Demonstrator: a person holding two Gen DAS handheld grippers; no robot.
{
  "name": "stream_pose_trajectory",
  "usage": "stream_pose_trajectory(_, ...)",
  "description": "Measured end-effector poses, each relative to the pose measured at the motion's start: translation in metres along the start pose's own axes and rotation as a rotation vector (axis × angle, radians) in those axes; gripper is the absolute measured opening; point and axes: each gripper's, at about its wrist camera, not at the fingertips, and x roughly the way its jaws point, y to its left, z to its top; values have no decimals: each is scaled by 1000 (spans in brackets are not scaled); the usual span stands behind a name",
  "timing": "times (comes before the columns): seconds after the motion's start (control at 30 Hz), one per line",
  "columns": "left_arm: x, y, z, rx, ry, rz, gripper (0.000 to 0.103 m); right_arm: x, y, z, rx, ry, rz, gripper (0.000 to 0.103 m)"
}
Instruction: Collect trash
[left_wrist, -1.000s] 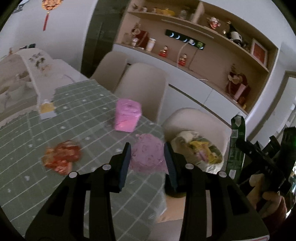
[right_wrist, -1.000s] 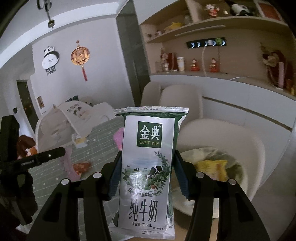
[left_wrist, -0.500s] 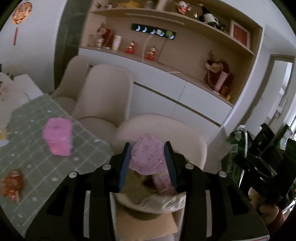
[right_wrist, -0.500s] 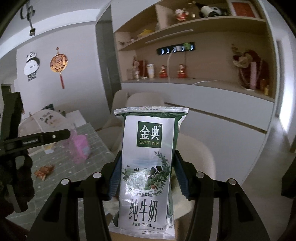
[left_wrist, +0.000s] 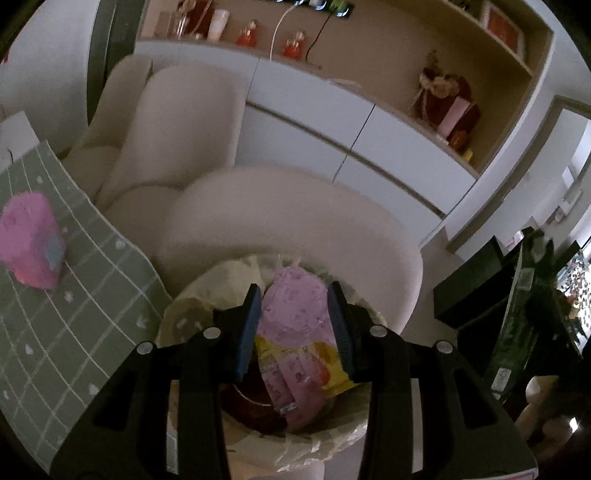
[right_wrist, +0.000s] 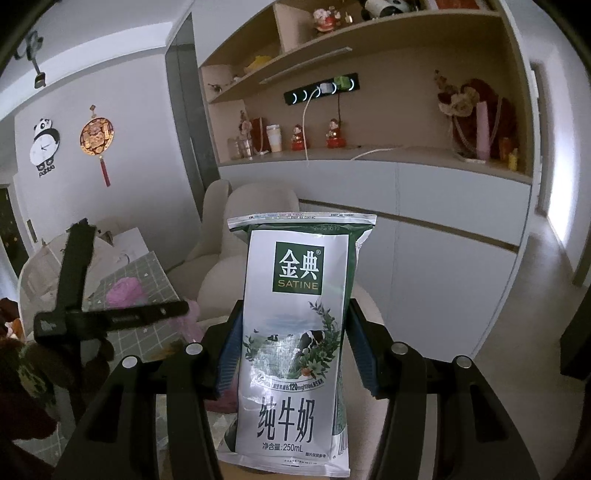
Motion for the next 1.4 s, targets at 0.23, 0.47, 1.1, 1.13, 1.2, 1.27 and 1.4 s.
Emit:
stream_pose_trajectory(0.23, -27, 33, -12, -80, -14, 31, 54, 31, 27, 1, -59, 27, 52, 51)
stream_pose_trajectory(0.47, -94, 65, -32, -120, -86, 124, 54, 93, 54, 3, -53, 53, 95, 51)
stream_pose_trajectory(1.1, -198, 184, -118, -408, -146, 326, 58, 200, 86, -58, -6, 492, 116, 51)
stream_pose_trajectory(1.13, -199, 185, -120, -410, -144, 323, 58, 196, 88, -57, -7, 478, 109, 51)
stream_pose_trajectory(1.2, -202, 189, -123, -406, -139, 322, 61, 187, 90, -55, -9, 446, 98, 56)
stream_pose_trajectory(1.27, -204, 195, -126, -405, -131, 313, 65, 177, 95, -53, -8, 414, 98, 59)
stream_pose_trajectory(1.4, -207, 212, -136, -423, -98, 316, 66, 153, 107, -52, -16, 362, 94, 59)
